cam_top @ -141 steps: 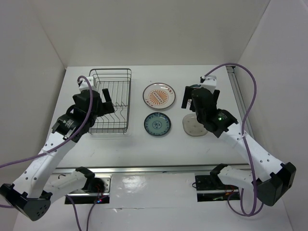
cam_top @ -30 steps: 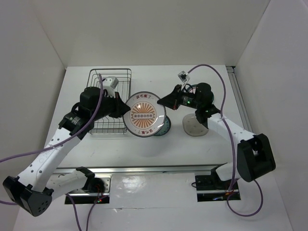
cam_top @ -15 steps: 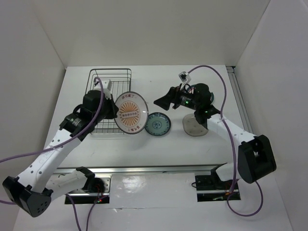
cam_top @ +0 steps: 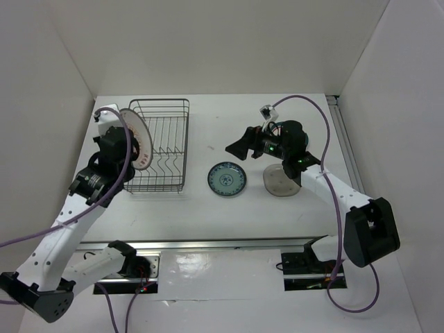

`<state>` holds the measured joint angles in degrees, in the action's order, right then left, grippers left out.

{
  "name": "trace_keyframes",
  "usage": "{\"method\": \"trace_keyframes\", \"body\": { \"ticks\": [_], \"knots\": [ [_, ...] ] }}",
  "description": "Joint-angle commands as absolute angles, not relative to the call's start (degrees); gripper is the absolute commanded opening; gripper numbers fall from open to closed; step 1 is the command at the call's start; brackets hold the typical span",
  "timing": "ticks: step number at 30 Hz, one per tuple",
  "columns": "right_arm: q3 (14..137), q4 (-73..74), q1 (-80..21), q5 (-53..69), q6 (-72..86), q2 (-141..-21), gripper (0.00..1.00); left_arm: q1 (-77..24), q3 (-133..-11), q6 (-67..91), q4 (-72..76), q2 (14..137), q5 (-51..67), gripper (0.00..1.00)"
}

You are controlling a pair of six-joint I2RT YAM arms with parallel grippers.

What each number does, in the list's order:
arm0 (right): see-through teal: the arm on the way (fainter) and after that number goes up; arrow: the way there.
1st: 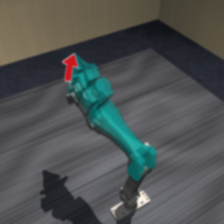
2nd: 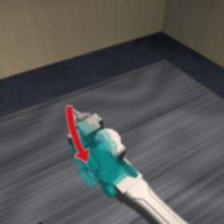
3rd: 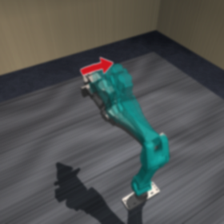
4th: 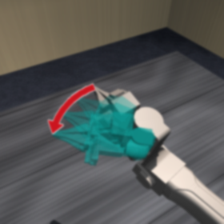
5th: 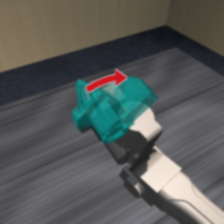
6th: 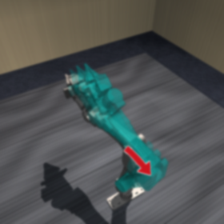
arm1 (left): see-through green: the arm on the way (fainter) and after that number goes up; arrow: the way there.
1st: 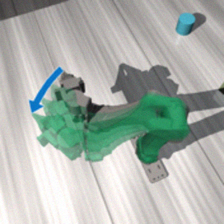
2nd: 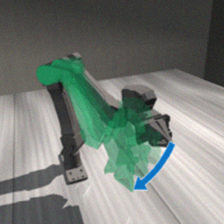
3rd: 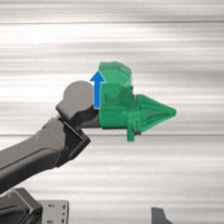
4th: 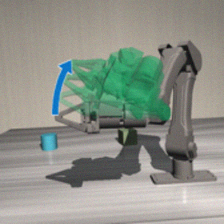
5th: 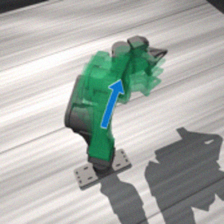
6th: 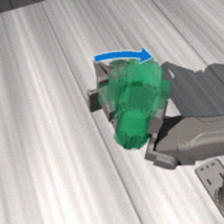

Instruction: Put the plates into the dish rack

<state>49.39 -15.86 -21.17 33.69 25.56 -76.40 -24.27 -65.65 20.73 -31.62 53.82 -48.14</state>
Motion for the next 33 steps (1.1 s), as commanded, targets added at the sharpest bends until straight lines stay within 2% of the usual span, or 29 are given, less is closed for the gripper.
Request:
{"method": "trace_keyframes", "body": {
  "ticks": [1,3,8,14,23,33],
  "knots": [
    [50.27,-16.7,-20.83,35.85,24.79,-75.84,1.0,-21.98,-66.8,11.63,-17.9,53.88,-57.48,0.0],
    [50.27,-16.7,-20.83,37.17,25.31,-76.55,1.0,-20.05,-64.62,2.43,-6.14,53.88,-56.09,0.0],
    [50.8,-17.31,-20.83,38.49,26.54,-77.78,1.0,-15.65,-60.65,-12.29,7.45,55.01,-49.13,0.0],
    [50.8,-15.03,-20.83,37.97,25.93,-77.26,1.0,-11.43,-59.42,-19.24,8.78,57.48,-39.75,0.0],
    [49.14,-15.56,-20.83,37.97,26.46,-77.26,1.0,-11.43,-55.2,-16.27,8.09,56.95,-31.91,0.0],
    [49.13,-15.03,-20.83,37.97,26.46,-77.26,1.0,-11.43,-52.04,-13.1,8.09,60.46,-33.13,0.0]
  ]
}}
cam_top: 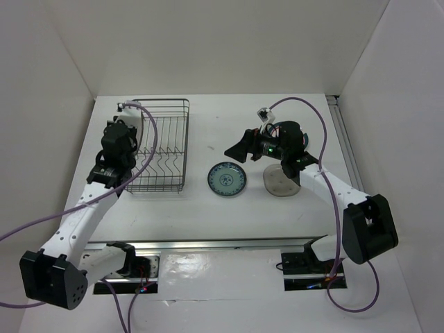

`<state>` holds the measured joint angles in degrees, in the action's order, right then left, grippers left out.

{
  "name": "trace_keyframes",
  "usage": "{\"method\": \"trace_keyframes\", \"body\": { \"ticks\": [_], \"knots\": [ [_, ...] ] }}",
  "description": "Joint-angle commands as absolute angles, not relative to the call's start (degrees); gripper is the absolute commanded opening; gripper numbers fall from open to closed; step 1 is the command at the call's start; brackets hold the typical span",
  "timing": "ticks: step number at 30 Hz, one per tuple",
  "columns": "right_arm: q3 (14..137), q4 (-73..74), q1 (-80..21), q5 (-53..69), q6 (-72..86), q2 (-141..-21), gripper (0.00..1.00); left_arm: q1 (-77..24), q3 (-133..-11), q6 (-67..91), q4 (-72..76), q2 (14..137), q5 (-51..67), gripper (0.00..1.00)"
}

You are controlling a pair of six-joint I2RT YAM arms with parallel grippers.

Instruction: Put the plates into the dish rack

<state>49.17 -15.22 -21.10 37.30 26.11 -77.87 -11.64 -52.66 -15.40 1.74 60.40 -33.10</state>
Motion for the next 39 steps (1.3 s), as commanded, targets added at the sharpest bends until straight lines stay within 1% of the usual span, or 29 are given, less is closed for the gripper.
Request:
{"method": "trace_keyframes", "body": {
  "ticks": [1,9,13,18,19,21,23,25,27,30,32,33,34,37,38,39],
  "knots": [
    [49.13,-15.55,-20.83,38.49,26.46,-77.26,1.0,-11.43,-52.03,-12.4,8.09,60.47,-33.13,0.0],
    [49.13,-15.03,-20.83,38.5,25.84,-76.73,1.0,-11.43,-51.42,-9.32,5.63,64.33,-35.42,0.0],
    [48.6,-15.03,-20.83,38.5,25.84,-76.2,1.0,-11.43,-50.89,-8.09,5.62,63.02,-35.42,0.0],
    [48.6,-15.55,-20.83,38.5,25.84,-76.2,1.0,-11.43,-50.98,-5.28,0.28,63.63,-37.0,0.0],
    [48.6,-15.56,-20.83,38.5,25.84,-76.2,1.0,-11.43,-51.59,-4.75,-0.43,63.63,-37.96,0.03],
    [48.6,-16.08,-20.83,39.02,25.84,-76.2,1.0,-11.43,-51.59,-4.22,-0.44,64.86,-40.6,0.19],
    [48.6,-16.08,-20.83,39.02,26.37,-76.2,1.0,-11.43,-51.59,-4.22,-0.97,64.25,-38.95,0.14],
    [48.6,-16.08,-20.83,39.02,26.37,-76.2,1.0,-11.43,-51.59,-3.43,-0.97,63.73,-38.23,0.14],
    [48.6,-15.56,-20.83,38.5,25.76,-75.67,1.0,-11.43,-50.98,-2.72,-0.97,63.72,-37.18,0.05],
    [48.08,-15.03,-20.83,37.79,25.75,-75.67,1.0,-11.43,-51.5,-2.11,-2.19,64.95,-37.18,0.05],
    [48.08,-14.42,-20.83,36.57,25.75,-75.67,1.0,-11.43,-51.5,-1.58,-2.2,65.47,-36.56,0.14],
    [48.08,-13.72,-20.83,36.04,25.75,-75.67,1.0,-11.43,-51.5,-1.06,-2.72,65.48,-36.56,0.22],
    [48.08,-12.67,-20.83,34.64,25.23,-75.15,1.0,-11.43,-51.5,-0.53,-2.72,65.48,-36.56,0.43],
    [49.13,-10.38,-20.83,30.61,24.7,-75.15,1.0,-11.43,-52.03,1.13,-2.72,65.48,-35.95,0.66],
    [49.13,-8.63,-20.83,29.54,24.7,-75.15,1.0,-11.43,-52.73,1.75,-3.94,65.48,-35.08,0.78],
    [49.83,-7.74,-20.83,28.66,24.18,-75.15,1.0,-11.43,-53.6,2.63,-4.48,64.96,-34.46,0.88]
  ]
}}
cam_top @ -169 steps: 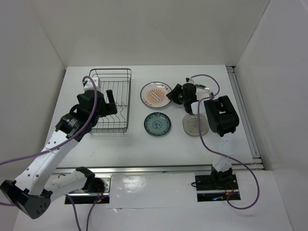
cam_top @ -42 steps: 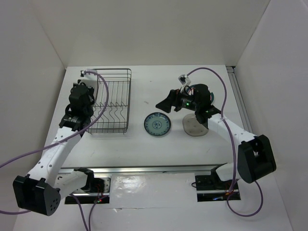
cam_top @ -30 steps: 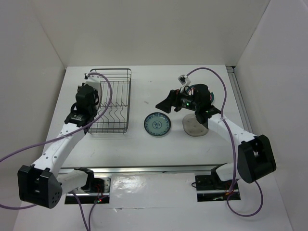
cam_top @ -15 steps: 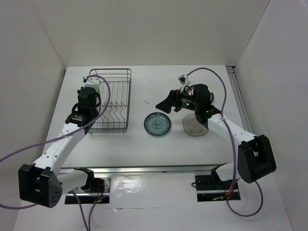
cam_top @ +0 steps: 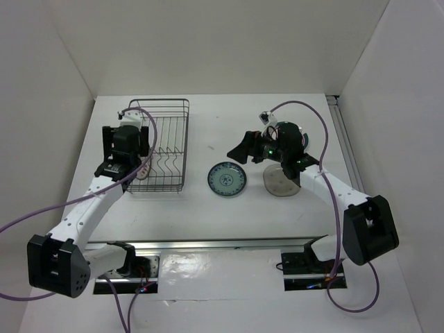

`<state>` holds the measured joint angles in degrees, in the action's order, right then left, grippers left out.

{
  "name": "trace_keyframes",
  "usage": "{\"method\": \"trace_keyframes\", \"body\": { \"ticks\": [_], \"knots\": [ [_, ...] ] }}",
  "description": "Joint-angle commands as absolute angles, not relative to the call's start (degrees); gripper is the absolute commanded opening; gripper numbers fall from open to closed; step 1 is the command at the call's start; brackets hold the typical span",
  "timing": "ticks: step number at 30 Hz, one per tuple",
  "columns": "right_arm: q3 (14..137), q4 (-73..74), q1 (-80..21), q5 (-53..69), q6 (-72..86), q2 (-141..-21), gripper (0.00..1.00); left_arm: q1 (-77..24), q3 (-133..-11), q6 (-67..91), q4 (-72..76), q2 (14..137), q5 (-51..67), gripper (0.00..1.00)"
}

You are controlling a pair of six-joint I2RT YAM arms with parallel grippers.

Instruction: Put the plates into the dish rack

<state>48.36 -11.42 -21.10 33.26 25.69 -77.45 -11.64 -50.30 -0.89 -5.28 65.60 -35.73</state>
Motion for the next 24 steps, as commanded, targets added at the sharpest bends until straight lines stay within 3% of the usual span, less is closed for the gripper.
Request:
{"method": "trace_keyframes", "body": {
  "ticks": [1,9,15,20,24],
  "knots": [
    [49.83,-6.86,-20.83,27.87,24.17,-75.15,1.0,-12.03,-54.22,3.85,-5.09,64.95,-34.45,0.98],
    [45.45,4.82,-22.67,13.99,25.56,-65.32,1.0,-15.73,-63.54,13.62,-15.46,56.61,-27.43,1.0],
    [34.55,5.11,-25.74,8.44,31.71,-56.79,0.98,-17.05,-61.71,16.43,-11.79,47.74,-5.92,1.0],
    [27.69,-0.08,-30.4,5.37,36.2,-58.53,0.91,-17.05,-62.05,18.19,-10.81,50.0,5.78,1.0],
    [24.96,-9.02,-33.57,2.11,37.96,-65.62,0.87,-17.05,-62.58,19.33,-10.81,51.06,7.47,1.0]
  ]
}}
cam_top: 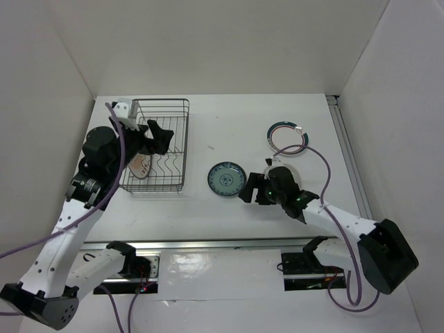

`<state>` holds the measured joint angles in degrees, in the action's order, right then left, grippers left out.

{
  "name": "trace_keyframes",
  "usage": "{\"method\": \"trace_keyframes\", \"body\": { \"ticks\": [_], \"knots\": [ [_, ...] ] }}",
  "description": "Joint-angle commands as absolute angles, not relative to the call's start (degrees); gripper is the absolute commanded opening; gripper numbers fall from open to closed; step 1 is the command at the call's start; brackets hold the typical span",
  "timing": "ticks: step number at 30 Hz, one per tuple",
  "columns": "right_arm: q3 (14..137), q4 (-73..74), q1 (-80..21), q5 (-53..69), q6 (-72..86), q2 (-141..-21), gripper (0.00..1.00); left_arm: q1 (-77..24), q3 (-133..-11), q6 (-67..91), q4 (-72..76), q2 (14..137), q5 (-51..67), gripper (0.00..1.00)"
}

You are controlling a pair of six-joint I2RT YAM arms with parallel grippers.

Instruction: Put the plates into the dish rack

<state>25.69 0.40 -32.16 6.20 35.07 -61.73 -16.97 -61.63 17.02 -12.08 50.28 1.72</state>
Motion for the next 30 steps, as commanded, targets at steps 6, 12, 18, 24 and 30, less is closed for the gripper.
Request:
{"method": "trace_keyframes", "body": {
  "ticks": [6,12,18,24,30],
  "knots": [
    [28.3,-14.41,-33.57,-0.61,37.97,-75.57,0.85,-17.58,-62.05,18.29,-10.81,50.54,7.38,1.0],
    [31.81,-18.62,-33.57,-1.14,38.49,-83.22,0.84,-17.58,-62.05,18.28,-10.81,50.01,8.43,1.0],
    [35.68,-20.21,-33.57,-2.63,39.55,-90.08,0.74,-17.58,-61.53,18.28,-10.81,50.01,8.44,1.0],
    [36.21,-20.92,-33.57,-3.78,39.02,-95.0,0.19,-17.58,-61.52,18.28,-10.81,50.53,8.52,1.0],
    [36.74,-20.82,-33.57,-4.39,39.02,-96.94,0.0,-17.58,-61.52,18.28,-10.81,51.68,8.0,1.0]
  ]
}}
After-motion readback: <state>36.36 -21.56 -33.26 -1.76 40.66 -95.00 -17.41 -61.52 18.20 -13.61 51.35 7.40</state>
